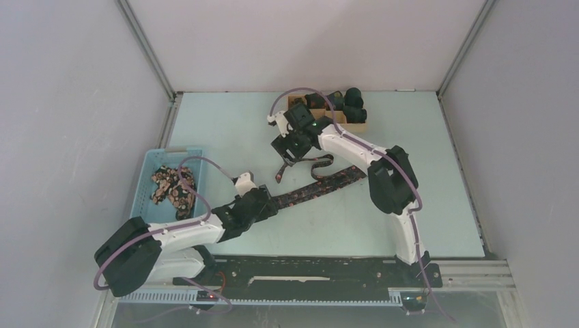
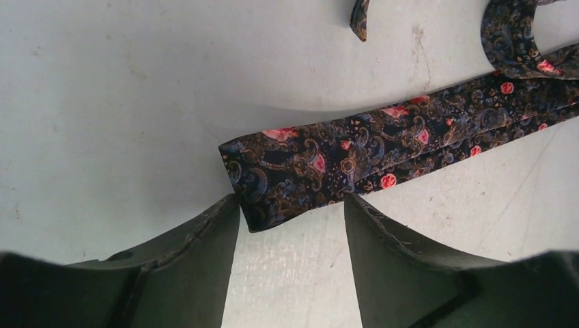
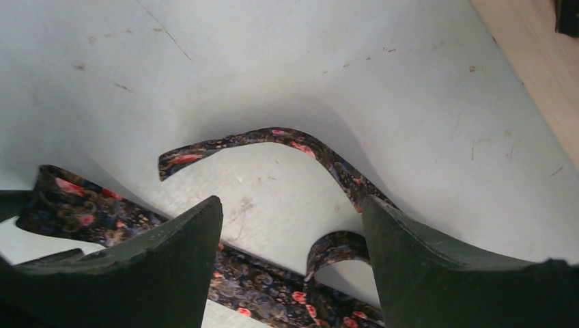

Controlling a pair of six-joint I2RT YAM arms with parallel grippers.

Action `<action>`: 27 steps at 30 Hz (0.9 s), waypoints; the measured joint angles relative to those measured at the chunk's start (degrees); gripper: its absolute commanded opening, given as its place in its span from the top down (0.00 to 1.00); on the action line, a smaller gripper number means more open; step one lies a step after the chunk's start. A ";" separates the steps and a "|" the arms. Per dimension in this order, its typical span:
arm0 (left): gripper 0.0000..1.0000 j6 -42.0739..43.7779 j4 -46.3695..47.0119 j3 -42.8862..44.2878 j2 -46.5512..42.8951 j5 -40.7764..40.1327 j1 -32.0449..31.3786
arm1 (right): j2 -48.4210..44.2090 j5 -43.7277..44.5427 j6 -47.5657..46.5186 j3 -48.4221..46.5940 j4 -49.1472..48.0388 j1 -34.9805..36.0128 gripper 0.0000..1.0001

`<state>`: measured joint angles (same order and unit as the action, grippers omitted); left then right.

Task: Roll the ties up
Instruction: Flatten out the tie at the center of the board.

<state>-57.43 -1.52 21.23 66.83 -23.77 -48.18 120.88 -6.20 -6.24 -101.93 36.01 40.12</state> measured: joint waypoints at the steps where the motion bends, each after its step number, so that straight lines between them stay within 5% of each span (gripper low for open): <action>1: 0.35 -0.11 0.42 -0.24 -0.09 0.09 0.00 | 1.14 -0.04 -1.03 -1.22 0.61 0.02 0.23; 7: 0.37 -1.42 3.72 -3.23 -2.23 -0.02 0.00 | 8.61 0.46 -7.08 -10.47 5.03 0.42 0.24; 12: 0.38 -2.05 4.07 -4.26 -3.41 -0.04 0.00 | 13.22 0.63 -10.40 -15.15 8.41 1.38 0.35; 19: 0.42 -2.23 4.00 -4.61 -3.87 -0.20 0.00 | 17.73 1.03 -11.98 -17.59 10.91 2.43 1.00; 27: 0.45 -2.54 3.58 -4.63 -3.89 -0.61 0.00 | 16.35 7.04 -9.35 -16.96 10.64 2.67 1.00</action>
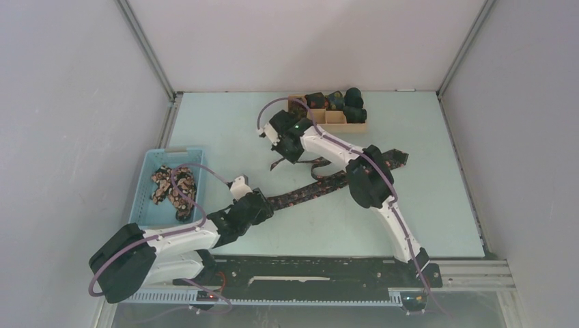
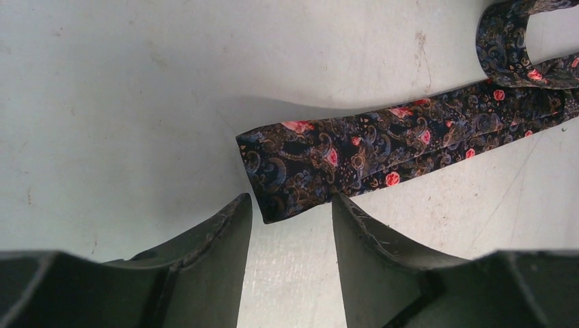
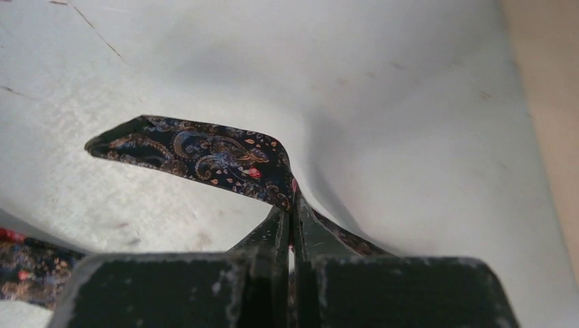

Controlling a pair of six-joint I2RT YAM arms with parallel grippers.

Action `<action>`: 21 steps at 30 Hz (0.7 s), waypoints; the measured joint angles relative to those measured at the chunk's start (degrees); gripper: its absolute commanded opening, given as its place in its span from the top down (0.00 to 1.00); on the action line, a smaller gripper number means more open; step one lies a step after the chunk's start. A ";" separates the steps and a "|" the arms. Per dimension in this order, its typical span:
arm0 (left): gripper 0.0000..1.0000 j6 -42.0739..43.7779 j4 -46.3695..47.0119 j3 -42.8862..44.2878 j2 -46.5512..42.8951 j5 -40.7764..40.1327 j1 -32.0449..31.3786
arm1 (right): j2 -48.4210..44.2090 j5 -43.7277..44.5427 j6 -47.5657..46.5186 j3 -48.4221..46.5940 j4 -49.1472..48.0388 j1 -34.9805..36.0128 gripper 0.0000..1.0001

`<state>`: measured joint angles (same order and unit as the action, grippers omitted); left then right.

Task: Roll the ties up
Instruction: Flatten out the tie at the center of the board.

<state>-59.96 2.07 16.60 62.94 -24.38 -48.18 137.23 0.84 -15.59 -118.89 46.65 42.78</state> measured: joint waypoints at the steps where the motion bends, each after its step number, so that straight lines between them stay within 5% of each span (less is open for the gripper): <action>1: 0.45 0.00 -0.07 0.00 0.00 -0.04 0.00 | -1.29 1.09 0.72 0.87 -0.46 -0.11 1.00; 7: 0.46 -0.04 -0.11 -0.02 -0.02 -0.39 0.00 | -18.43 4.09 6.19 11.45 -6.21 -3.91 1.00; 14: 0.47 -0.04 -0.20 -0.46 -0.61 -0.55 0.00 | -41.94 1.57 12.74 25.16 -18.71 -18.29 1.00; 21: 0.48 -0.20 -0.50 -1.44 -2.29 -0.61 0.00 | -48.00 -3.80 18.99 38.18 -27.28 -33.92 1.00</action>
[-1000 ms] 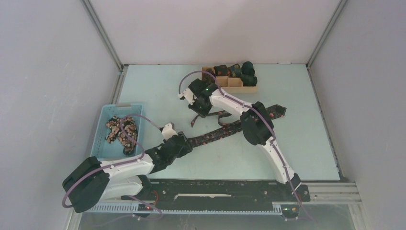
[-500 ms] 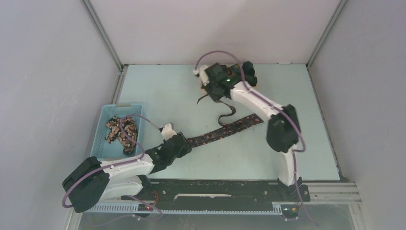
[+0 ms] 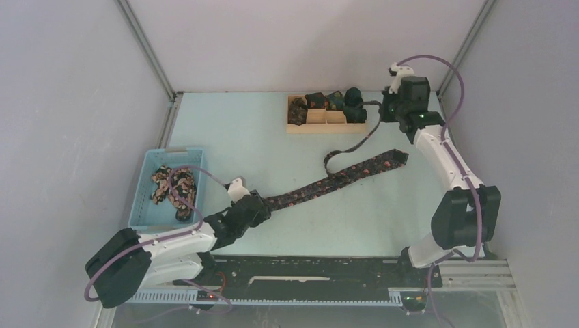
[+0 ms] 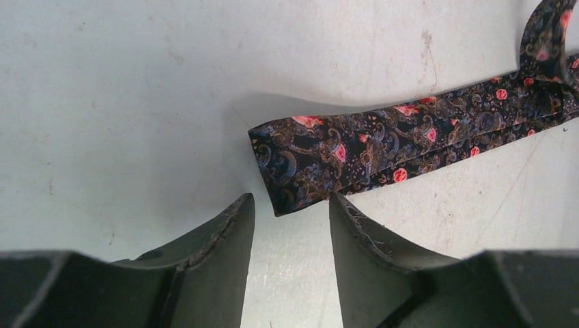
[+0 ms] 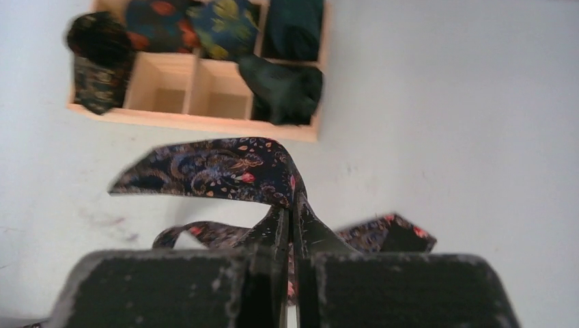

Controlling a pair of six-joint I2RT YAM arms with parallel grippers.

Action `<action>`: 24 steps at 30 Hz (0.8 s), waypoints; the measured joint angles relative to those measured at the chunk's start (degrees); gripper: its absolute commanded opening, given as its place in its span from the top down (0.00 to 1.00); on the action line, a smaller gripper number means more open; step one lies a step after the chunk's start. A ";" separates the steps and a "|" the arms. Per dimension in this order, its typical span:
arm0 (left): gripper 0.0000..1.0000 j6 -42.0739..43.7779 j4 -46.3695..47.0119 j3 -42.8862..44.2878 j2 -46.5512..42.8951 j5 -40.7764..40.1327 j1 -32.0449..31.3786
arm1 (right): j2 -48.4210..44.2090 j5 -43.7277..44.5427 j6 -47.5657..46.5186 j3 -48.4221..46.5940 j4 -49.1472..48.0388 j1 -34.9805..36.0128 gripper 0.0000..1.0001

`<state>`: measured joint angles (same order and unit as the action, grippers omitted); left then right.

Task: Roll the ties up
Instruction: Flatten out the tie at the center of the board.

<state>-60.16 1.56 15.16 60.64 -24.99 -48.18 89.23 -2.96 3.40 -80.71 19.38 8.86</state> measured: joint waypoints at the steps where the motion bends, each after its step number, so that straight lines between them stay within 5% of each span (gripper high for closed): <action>1: 0.48 -0.02 -0.07 -0.22 -0.37 -0.04 0.00 | 0.15 -0.57 0.59 1.05 -0.07 -1.44 1.00; 13: 0.50 -0.90 -6.91 -1.36 -7.43 -0.98 0.00 | 1.42 -11.52 4.31 3.21 -6.40 -21.55 1.00; 14: 0.50 -0.96 -7.76 -1.57 -8.33 -1.29 0.00 | 1.40 -11.91 4.81 3.98 -7.72 -22.99 0.97; 18: 0.52 -1.09 -10.84 -1.70 -11.28 -2.38 0.00 | 1.40 -12.17 7.91 9.60 -12.48 -26.62 0.59; 24: 0.53 0.39 -16.76 1.18 -12.39 -4.70 -0.44 | 1.11 -9.62 14.43 15.85 -14.38 -29.38 0.50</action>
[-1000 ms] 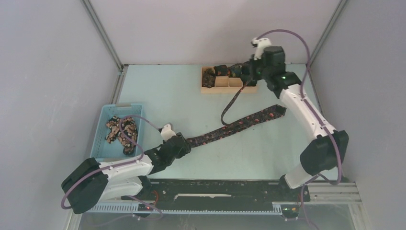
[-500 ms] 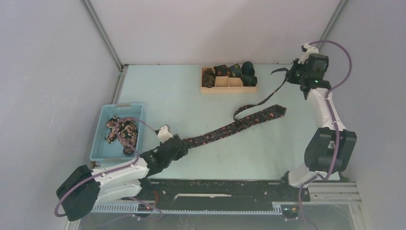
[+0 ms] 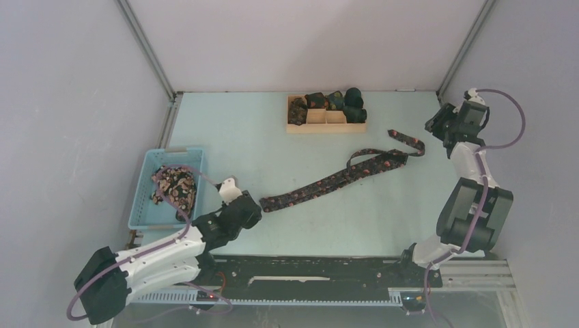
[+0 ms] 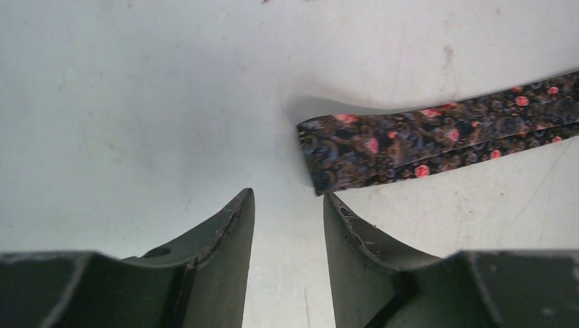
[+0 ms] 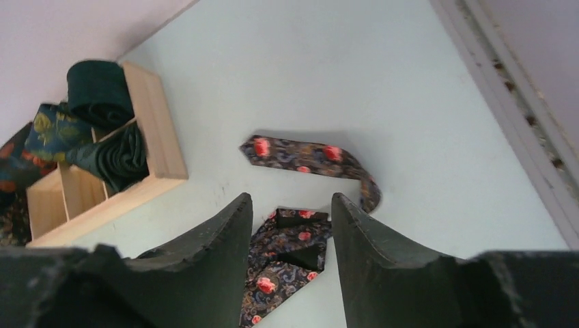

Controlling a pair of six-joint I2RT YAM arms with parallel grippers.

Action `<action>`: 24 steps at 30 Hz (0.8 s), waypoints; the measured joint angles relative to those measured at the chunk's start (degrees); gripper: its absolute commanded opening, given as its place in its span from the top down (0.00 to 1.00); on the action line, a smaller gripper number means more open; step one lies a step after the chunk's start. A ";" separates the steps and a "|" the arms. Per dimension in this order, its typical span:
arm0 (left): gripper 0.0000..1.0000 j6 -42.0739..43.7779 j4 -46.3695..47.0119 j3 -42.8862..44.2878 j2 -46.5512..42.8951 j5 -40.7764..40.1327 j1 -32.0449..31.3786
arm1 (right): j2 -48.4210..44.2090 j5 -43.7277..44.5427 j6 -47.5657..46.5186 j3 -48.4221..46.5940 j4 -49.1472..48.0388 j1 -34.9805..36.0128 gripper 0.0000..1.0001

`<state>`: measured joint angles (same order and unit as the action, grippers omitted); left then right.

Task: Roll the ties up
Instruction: Flatten out the tie at the center of the board.

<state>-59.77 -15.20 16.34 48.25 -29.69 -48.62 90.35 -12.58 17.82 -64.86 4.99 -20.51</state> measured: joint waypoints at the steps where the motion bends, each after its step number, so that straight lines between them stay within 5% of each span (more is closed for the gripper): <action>1: 0.53 0.42 -1.05 1.27 0.33 -0.42 -0.37 | -0.44 1.09 1.25 0.11 0.11 -0.22 0.50; 7: 0.49 4.26 -5.38 15.15 9.68 -4.13 -4.59 | -9.09 8.41 5.33 0.35 1.97 1.51 0.50; 12: 0.49 8.41 -6.19 29.35 25.46 -4.37 -6.29 | -19.04 12.76 6.01 1.57 3.93 11.69 0.52; 24: 0.41 10.99 -10.03 49.46 51.93 1.60 -6.78 | -25.92 9.29 8.70 16.87 12.33 21.79 0.52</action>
<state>-48.77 -25.23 65.80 100.18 -28.10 -55.40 64.42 -3.29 26.52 -47.99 17.32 1.28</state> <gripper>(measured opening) 0.573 0.477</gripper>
